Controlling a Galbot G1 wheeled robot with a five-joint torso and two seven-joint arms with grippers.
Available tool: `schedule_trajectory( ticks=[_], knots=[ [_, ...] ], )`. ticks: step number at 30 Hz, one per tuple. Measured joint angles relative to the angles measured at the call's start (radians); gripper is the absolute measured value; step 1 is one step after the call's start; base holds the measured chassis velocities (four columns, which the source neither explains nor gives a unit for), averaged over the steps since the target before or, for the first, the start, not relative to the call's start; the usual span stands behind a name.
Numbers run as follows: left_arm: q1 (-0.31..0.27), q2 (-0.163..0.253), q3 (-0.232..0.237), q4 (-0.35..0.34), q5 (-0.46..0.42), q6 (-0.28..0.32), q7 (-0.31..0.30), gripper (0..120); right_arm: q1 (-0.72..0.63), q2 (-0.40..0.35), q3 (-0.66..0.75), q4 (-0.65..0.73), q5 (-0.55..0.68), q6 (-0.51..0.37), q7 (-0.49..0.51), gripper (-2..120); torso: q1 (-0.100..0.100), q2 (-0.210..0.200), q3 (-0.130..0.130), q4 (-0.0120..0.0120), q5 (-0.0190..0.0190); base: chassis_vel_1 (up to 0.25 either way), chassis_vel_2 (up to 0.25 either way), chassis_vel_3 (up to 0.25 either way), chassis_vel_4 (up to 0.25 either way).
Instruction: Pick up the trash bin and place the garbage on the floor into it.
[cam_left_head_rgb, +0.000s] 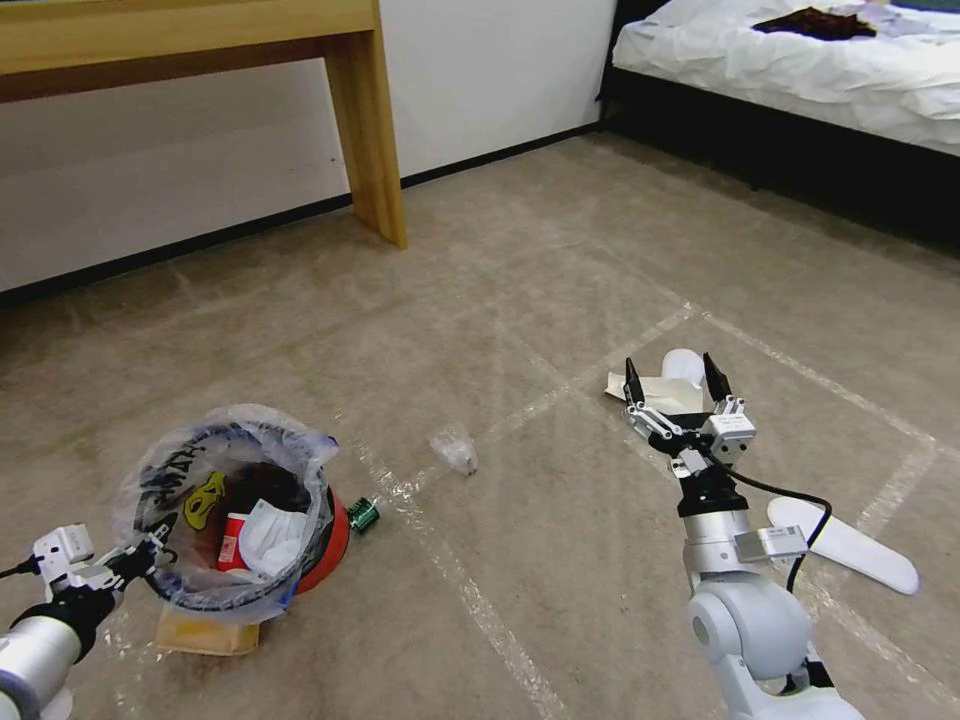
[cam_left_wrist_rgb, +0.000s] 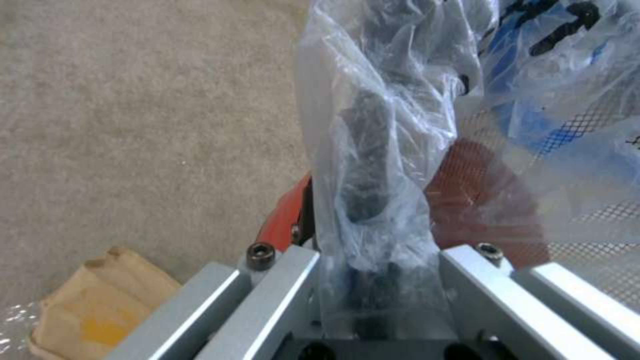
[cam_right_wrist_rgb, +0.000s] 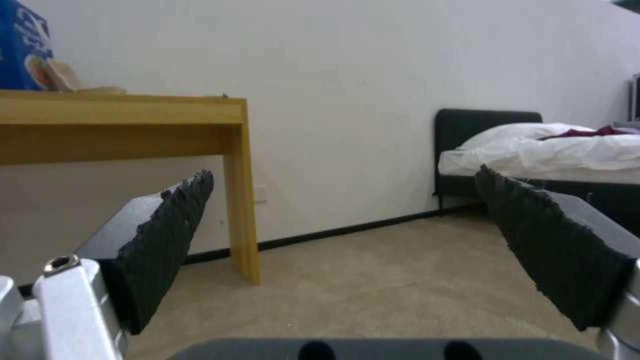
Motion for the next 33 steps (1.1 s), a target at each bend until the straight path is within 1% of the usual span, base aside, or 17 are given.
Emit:
schedule_trajectory(
  ticks=[33],
  knots=[
    [0.005, -0.018, -0.001, -0.009, 0.009, -0.002, 0.001, 1, -0.012, -0.006, 0.011, 0.01, 0.001, 0.01, -0.001, 100, 0.0, 0.0, 0.0, 0.0001, 0.0, 0.0, 0.0, 0.0, 0.0]
  ],
)
